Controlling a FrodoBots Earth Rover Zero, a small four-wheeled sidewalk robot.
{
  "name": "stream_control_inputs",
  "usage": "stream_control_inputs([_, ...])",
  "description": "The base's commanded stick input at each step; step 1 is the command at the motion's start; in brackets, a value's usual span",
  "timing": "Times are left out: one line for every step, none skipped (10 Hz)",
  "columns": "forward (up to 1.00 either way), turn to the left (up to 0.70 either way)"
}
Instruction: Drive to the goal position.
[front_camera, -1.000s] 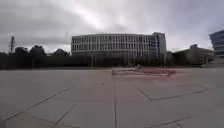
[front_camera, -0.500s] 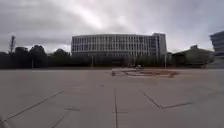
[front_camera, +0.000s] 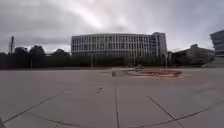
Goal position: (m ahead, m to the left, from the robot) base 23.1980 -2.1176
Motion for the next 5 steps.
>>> stream_control_inputs([0.7,0.0])
stream_control_inputs([0.7,0.0])
stream_control_inputs([0.7,0.0])
stream_control_inputs([0.7,0.0])
stream_control_inputs([0.7,0.0])
